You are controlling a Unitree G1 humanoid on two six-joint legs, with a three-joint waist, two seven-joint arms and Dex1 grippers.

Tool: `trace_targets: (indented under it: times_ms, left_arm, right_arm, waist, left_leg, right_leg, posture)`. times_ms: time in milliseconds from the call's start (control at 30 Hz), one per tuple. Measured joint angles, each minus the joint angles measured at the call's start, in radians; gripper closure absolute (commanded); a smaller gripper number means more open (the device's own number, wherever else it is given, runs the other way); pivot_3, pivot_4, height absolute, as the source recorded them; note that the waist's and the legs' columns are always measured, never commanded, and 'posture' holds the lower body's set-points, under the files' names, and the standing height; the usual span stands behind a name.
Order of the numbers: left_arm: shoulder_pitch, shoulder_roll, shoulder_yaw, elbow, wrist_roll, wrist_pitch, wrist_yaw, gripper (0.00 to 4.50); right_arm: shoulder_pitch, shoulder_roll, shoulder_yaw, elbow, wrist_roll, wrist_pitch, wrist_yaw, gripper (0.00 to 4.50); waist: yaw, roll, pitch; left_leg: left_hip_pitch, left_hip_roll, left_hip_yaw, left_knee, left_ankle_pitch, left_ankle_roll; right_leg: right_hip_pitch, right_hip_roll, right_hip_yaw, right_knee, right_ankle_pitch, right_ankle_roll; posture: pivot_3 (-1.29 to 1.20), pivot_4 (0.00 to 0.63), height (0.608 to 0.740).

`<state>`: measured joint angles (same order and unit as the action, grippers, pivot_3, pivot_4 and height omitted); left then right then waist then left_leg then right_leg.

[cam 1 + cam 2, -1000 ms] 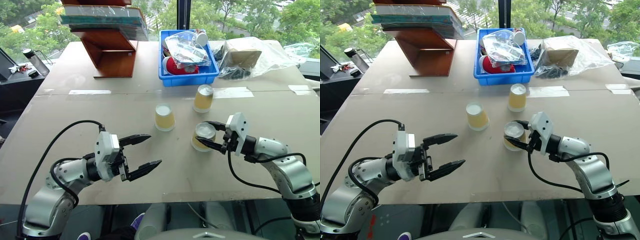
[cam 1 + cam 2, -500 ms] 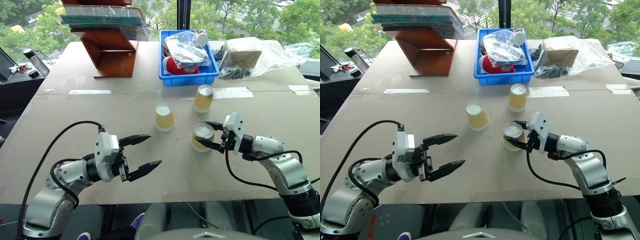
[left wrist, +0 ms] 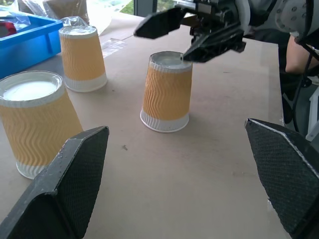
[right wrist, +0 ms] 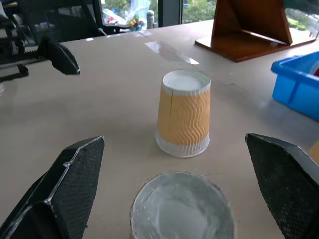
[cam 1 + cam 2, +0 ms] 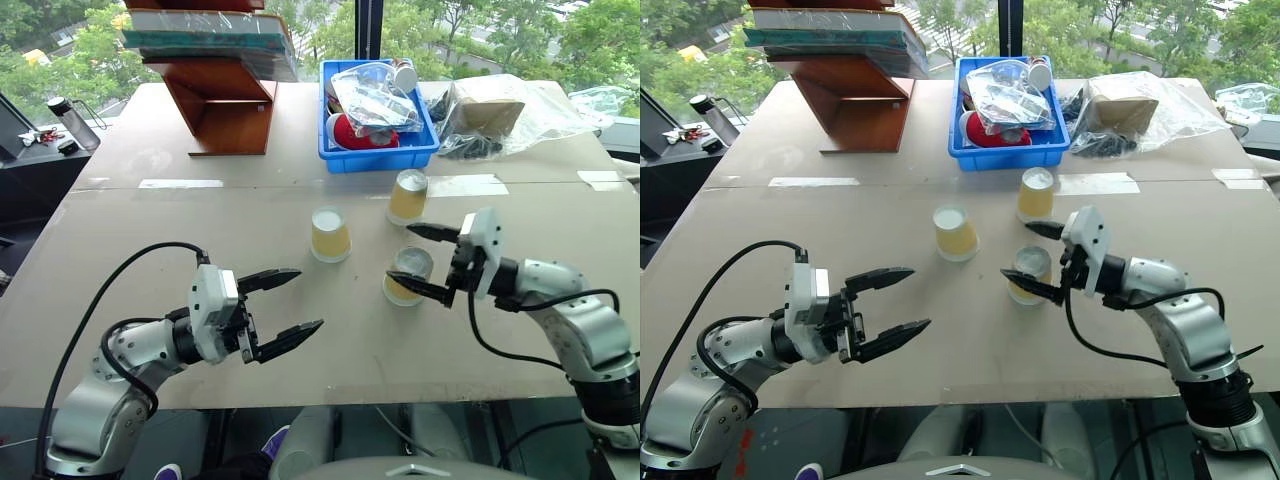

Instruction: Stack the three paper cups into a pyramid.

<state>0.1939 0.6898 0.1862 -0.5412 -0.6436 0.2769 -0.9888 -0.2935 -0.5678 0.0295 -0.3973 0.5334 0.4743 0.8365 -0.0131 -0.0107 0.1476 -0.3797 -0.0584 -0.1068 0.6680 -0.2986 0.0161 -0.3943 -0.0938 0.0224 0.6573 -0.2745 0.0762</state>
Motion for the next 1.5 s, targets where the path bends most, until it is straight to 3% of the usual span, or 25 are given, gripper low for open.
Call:
trace_targets:
  times_ms: [233,400,533,933,1500]
  left_arm:
    - [-0.014,-0.01,-0.004,0.002,0.012,-0.002,0.002,0.0]
    - [-0.01,-0.034,0.017,0.009,-0.012,-0.009,0.0,0.0]
    - [0.021,-0.042,0.106,0.013,-0.047,-0.025,0.001,0.0]
    - [0.098,-0.144,0.161,-0.04,-0.056,-0.078,0.091,0.0]
    - [0.147,-0.138,0.162,-0.07,-0.066,-0.131,0.068,0.0]
  right_arm:
    - [-0.184,0.015,-0.061,0.148,-0.026,0.048,-0.119,0.03]
    - [-0.299,0.066,0.01,0.419,-0.149,0.023,-0.146,0.03]
    - [-0.371,0.117,0.033,0.562,-0.199,0.007,-0.155,0.03]
    - [-0.472,0.188,0.032,0.691,-0.233,-0.003,-0.159,0.03]
    - [-0.523,0.238,0.031,0.823,-0.29,-0.044,-0.177,0.03]
  waist:
    - [-0.002,0.0,0.0]
    - [-0.004,0.0,0.0]
    - [-0.009,0.0,0.0]
    - [-0.005,0.0,0.0]
    - [-0.021,0.0,0.0]
  left_leg:
    - [0.0,0.0,0.0,0.0,0.0,0.0]
    - [-0.001,0.0,0.0,0.0,0.0,0.0]
    - [-0.002,0.0,0.001,-0.001,0.0,0.0]
    - [-0.002,0.0,0.001,-0.001,0.0,0.0]
    - [-0.002,0.0,0.001,-0.001,0.0,0.0]
  right_leg:
    - [0.0,0.0,0.0,0.0,0.0,0.0]
    - [-0.001,0.0,0.0,0.0,0.0,0.0]
    - [-0.003,0.0,0.0,0.0,0.0,0.0]
    - [-0.003,0.0,0.0,0.0,0.0,0.0]
    - [-0.003,0.0,0.0,0.0,0.0,0.0]
  posture:
    - [0.0,0.15,0.74]
    - [0.0,0.15,0.74]
    - [0.0,0.15,0.74]
    - [0.0,0.15,0.74]
    - [0.0,0.15,0.74]
